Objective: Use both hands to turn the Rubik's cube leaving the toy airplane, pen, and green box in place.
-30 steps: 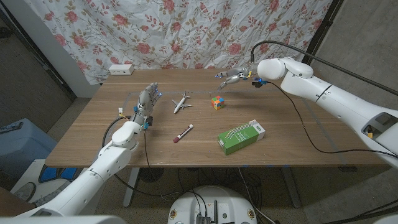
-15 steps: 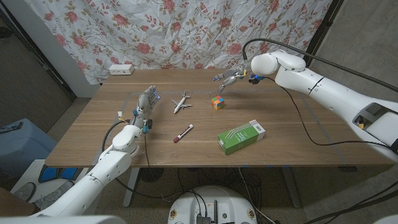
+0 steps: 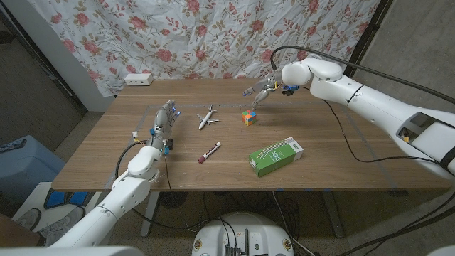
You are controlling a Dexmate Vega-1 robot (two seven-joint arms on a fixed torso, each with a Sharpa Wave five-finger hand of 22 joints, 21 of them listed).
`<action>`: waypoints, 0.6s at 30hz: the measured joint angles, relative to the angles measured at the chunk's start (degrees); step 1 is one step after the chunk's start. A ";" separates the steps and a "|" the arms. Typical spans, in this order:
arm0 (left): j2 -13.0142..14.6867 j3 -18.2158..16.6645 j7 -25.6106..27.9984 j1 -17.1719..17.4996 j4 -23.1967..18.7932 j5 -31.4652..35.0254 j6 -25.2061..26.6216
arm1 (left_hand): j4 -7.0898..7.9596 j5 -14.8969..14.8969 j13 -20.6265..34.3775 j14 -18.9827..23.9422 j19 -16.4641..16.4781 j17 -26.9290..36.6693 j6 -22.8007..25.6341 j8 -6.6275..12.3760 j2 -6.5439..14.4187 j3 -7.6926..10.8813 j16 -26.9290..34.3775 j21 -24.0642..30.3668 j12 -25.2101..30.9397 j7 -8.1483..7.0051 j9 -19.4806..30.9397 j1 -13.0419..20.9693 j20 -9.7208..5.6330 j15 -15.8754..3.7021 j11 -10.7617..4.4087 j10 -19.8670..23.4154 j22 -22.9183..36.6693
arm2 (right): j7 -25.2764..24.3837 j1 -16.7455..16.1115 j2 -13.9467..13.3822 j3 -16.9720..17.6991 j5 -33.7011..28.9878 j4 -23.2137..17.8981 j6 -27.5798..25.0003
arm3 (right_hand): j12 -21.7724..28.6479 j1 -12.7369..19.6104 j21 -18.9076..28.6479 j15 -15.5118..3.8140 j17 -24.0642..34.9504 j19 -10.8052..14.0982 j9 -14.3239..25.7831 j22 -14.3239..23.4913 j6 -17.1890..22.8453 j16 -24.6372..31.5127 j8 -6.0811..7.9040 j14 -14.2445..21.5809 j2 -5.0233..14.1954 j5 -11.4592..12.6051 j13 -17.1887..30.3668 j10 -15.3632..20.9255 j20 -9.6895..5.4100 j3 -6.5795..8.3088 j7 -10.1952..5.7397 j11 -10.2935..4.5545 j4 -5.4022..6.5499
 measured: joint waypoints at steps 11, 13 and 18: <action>0.43 -0.23 -0.08 0.74 -0.75 -0.85 1.26 | 0.00 0.00 0.00 0.00 0.00 0.00 0.00 0.00 0.00 0.00 0.00 0.00 0.00 0.00 0.00 0.00 0.00 0.00 0.00 0.00 0.00 | -1.65 0.38 1.11 -1.32 -4.03 2.07 3.54 | 0.35 3.28 0.00 -0.72 -0.09 1.02 0.00 0.01 1.84 0.46 0.84 1.33 -1.66 0.00 0.00 2.03 -0.21 0.76 0.67 -0.79 -0.16; 0.53 -0.23 -0.38 0.75 -0.73 -1.04 1.45 | 0.00 0.00 0.00 0.00 0.00 0.00 0.00 0.00 0.00 0.00 0.00 0.00 0.00 0.00 0.00 0.00 0.00 0.00 0.00 0.00 0.00 | -1.93 0.39 1.26 -1.43 -4.38 2.43 4.17 | 0.80 3.35 0.00 -0.94 -0.26 1.02 -0.01 0.00 2.24 0.46 0.88 1.56 -1.72 0.00 -0.01 2.35 -0.21 0.76 0.63 -0.69 -0.16; 0.57 -0.16 -1.14 0.70 -0.34 -1.54 1.86 | 0.00 0.00 0.00 0.00 -0.01 0.00 0.00 0.00 0.00 0.00 0.00 0.00 0.00 0.00 0.00 0.00 0.01 0.00 0.00 0.00 0.00 | -2.89 0.64 1.83 -1.90 -5.46 3.90 5.88 | 0.80 5.10 0.00 -2.30 -0.26 2.03 -0.01 0.01 2.95 0.90 1.26 2.92 -3.43 0.24 -0.01 3.89 -0.41 1.00 0.36 -1.02 0.08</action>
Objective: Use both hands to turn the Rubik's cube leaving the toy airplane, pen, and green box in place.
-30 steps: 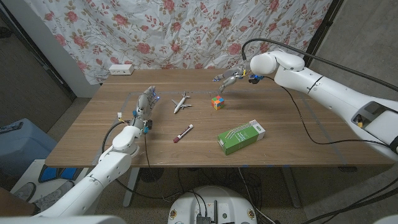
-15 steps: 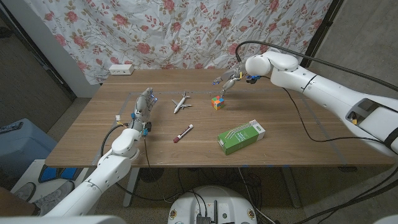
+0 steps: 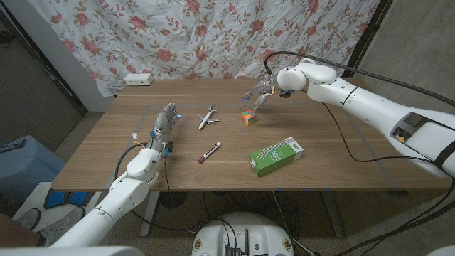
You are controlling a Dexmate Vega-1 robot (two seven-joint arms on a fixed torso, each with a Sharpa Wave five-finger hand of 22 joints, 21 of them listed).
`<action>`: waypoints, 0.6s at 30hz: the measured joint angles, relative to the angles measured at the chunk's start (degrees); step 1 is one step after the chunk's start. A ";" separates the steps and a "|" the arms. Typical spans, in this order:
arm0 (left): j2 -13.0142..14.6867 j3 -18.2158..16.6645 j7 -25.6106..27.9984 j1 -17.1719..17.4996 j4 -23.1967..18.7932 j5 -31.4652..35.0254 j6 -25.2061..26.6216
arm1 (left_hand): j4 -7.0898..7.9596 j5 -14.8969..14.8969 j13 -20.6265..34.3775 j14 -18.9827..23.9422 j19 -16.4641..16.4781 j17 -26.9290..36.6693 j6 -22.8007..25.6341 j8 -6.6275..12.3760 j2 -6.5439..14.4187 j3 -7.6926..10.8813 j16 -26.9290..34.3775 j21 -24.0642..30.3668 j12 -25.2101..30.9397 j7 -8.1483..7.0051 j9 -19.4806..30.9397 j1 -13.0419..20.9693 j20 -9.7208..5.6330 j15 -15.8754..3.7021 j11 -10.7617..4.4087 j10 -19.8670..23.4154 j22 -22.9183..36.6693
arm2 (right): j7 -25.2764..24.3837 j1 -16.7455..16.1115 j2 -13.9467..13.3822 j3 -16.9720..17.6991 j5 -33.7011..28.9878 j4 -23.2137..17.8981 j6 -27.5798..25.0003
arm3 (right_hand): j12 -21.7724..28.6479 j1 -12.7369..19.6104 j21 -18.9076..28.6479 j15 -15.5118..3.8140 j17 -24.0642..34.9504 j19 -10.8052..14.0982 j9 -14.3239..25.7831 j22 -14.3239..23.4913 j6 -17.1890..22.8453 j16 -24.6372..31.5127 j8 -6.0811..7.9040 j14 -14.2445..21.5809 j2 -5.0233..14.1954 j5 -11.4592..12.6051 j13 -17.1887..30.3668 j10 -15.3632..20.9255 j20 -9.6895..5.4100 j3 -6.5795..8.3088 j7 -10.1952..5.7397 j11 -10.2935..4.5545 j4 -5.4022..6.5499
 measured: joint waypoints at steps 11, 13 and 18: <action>-0.15 0.32 -0.54 -0.55 0.86 -0.35 0.25 | 0.00 0.00 0.00 0.00 0.21 0.00 0.00 0.00 0.00 0.00 0.00 0.00 0.00 0.00 0.00 0.00 -0.20 0.00 0.00 0.00 0.00 | -3.24 0.61 1.18 -1.03 -1.79 4.06 4.18 | 0.45 5.04 0.00 -2.48 -0.27 2.07 0.00 0.00 2.99 0.42 0.97 2.48 -1.00 0.02 0.11 3.92 -0.83 1.59 -0.94 -1.47 0.01; -0.16 0.36 -0.54 -0.61 0.94 -0.39 0.34 | 0.00 0.00 0.00 0.00 0.21 0.00 0.00 0.00 0.00 0.00 0.00 0.00 0.00 0.00 0.00 0.00 -0.20 0.00 0.00 0.00 0.00 | -4.16 0.69 1.40 -1.20 -2.05 4.93 5.05 | 0.45 6.39 0.00 -3.05 -0.40 2.26 0.00 0.00 3.49 0.43 1.06 3.05 -1.25 0.02 0.11 4.43 -1.03 1.66 -1.27 -1.98 0.08; -0.16 0.40 -0.53 -0.72 0.97 -0.45 0.57 | 0.00 0.00 0.00 0.00 0.21 0.00 0.00 0.00 0.00 0.00 0.00 0.00 0.00 0.00 0.00 0.00 -0.20 0.00 0.00 0.00 0.00 | -5.96 0.90 1.89 -1.66 -2.56 6.92 6.70 | 0.86 6.84 0.00 -3.32 -0.53 2.67 -0.01 0.00 4.43 0.89 1.06 3.74 -1.75 0.02 0.11 5.63 -1.44 1.66 -1.59 -2.56 0.08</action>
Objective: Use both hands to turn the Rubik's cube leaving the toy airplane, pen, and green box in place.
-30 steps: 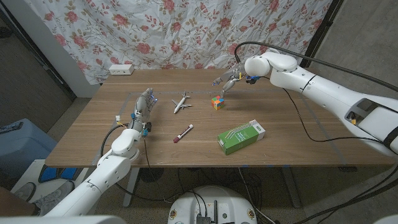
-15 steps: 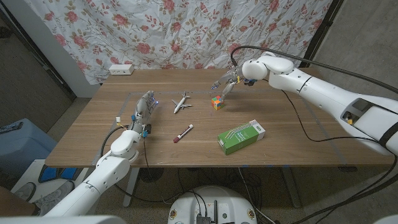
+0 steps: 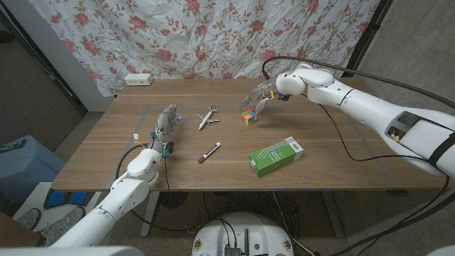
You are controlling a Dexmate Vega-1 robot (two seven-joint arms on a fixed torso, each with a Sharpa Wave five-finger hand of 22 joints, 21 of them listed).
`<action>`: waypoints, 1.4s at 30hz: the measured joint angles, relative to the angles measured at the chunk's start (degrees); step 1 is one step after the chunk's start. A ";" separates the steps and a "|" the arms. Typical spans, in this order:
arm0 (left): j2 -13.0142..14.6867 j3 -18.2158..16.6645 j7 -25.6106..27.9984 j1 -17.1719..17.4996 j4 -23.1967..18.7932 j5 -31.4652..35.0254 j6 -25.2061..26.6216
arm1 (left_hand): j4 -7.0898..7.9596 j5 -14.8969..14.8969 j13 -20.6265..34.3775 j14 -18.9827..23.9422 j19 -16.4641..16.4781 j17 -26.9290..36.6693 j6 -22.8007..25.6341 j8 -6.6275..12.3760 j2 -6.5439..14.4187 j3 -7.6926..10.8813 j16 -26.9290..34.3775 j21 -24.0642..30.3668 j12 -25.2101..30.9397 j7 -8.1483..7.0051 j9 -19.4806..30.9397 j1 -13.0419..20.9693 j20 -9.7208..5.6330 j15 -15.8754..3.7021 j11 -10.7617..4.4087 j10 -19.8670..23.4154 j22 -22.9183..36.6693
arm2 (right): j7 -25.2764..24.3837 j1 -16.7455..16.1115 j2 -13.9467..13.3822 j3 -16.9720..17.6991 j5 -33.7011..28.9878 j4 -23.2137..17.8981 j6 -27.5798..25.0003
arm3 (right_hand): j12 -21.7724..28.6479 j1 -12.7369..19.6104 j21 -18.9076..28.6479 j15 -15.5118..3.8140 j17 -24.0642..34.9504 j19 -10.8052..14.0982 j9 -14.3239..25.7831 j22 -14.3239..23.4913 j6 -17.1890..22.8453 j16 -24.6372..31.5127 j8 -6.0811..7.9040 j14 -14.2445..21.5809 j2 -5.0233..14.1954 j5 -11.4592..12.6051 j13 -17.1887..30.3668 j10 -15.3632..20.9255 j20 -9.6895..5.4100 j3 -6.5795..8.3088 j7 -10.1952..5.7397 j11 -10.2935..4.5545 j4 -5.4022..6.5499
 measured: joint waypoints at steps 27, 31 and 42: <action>-0.04 0.33 -0.02 -0.28 0.22 -0.61 0.81 | 0.00 0.00 0.00 0.00 0.20 0.00 0.00 0.00 0.00 0.00 0.00 0.00 0.00 0.00 0.00 0.00 0.20 0.00 0.00 0.00 0.00 | -9.98 1.07 1.54 -2.71 -2.67 8.08 5.66 | 0.30 5.04 0.00 -3.57 0.16 4.66 0.54 -0.02 10.58 1.35 4.03 7.10 -1.59 1.52 0.16 9.46 -2.61 0.87 -2.33 -3.69 0.56; -0.04 0.39 -0.02 -0.27 0.21 -0.73 1.02 | 0.00 0.00 0.00 0.00 0.20 0.00 0.00 0.00 0.00 0.00 0.00 0.00 0.00 0.00 0.00 0.00 0.20 0.00 0.00 0.00 0.00 | -11.72 1.20 1.76 -2.97 -2.81 9.25 6.47 | 0.58 5.04 0.00 -3.67 0.43 6.24 0.74 -0.02 12.42 1.79 4.87 8.83 -1.59 1.53 0.40 11.90 -4.19 0.57 -2.80 -4.07 0.85; -0.02 0.63 -0.25 -0.41 0.17 -0.96 1.56 | 0.00 0.00 0.00 0.00 0.20 0.00 0.19 0.00 0.00 0.00 0.00 0.00 0.00 0.19 0.00 0.00 0.20 0.00 0.00 0.00 0.00 | -15.88 1.22 1.92 -3.31 -3.35 10.65 7.63 | 1.16 5.65 0.00 -3.92 0.42 8.29 0.80 -0.01 16.06 2.30 6.55 11.89 -2.19 2.10 0.42 16.81 -5.43 0.54 -2.96 -4.46 0.88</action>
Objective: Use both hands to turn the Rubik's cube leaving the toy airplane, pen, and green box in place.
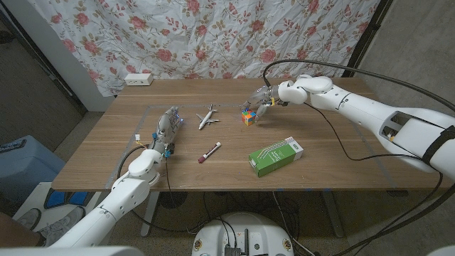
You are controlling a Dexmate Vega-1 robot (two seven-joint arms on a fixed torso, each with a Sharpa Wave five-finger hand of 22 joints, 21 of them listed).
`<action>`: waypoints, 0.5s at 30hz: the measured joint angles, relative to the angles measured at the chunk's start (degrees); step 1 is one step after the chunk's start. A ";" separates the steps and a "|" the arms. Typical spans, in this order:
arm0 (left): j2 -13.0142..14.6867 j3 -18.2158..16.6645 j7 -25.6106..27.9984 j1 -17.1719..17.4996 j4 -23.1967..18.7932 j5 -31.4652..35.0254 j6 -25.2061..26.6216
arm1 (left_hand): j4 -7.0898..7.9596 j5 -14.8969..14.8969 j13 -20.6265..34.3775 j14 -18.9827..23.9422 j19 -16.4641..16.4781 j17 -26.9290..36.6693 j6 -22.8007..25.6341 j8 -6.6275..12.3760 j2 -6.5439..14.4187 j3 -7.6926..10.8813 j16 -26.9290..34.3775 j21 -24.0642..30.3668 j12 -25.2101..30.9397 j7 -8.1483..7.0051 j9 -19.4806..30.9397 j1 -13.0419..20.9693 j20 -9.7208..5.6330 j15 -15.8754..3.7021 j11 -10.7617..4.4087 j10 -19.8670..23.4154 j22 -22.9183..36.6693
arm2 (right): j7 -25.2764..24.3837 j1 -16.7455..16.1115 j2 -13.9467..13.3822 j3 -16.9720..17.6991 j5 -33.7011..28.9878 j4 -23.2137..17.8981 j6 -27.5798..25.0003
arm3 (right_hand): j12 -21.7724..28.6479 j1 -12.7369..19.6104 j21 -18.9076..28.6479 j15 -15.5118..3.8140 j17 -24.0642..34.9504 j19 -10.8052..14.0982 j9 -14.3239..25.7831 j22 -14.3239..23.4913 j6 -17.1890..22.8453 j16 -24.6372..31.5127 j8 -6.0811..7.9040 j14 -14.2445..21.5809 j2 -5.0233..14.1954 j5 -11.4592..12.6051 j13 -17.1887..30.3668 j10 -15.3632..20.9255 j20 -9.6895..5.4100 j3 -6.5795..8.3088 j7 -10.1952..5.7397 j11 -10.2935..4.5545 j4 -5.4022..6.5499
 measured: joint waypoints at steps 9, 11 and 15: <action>-0.19 0.35 -0.65 -0.65 0.76 -0.25 0.20 | 0.21 0.00 0.00 0.00 0.00 0.00 0.12 0.00 0.00 -0.21 0.00 0.00 0.00 0.12 0.00 0.00 0.00 0.00 0.00 0.00 0.00 | -2.46 -0.05 0.10 -0.11 -0.41 0.53 0.10 | 0.47 0.00 0.00 0.13 0.27 0.93 0.27 0.00 2.82 0.82 1.33 2.80 0.00 0.62 0.28 4.29 -0.52 -0.40 0.02 -0.02 0.40; -0.27 0.48 -0.83 -0.90 1.04 -0.31 0.24 | 0.23 0.00 0.00 0.00 0.00 0.00 0.13 0.00 0.00 -0.23 0.00 0.00 0.00 0.13 0.00 0.00 0.00 0.00 0.00 0.00 0.00 | -2.98 -0.14 0.10 -0.13 -0.48 0.59 0.09 | 0.47 0.00 0.00 0.12 0.27 1.02 0.27 0.00 3.09 0.82 1.44 3.16 0.00 0.62 0.28 4.85 -0.62 -0.40 -0.02 -0.29 0.40; -0.37 0.62 -1.11 -1.17 1.38 -0.38 0.27 | 0.23 0.00 0.00 0.00 0.00 0.00 0.12 0.00 0.00 -0.23 0.00 0.00 0.00 0.12 0.00 0.00 0.00 0.00 0.00 0.00 0.00 | -3.58 -0.23 0.09 -0.16 -0.55 0.61 -0.01 | 0.47 0.00 0.00 0.33 0.27 1.30 0.27 0.00 4.21 0.82 2.12 3.56 0.00 0.85 0.28 5.79 -0.90 -0.40 -0.02 -0.13 0.40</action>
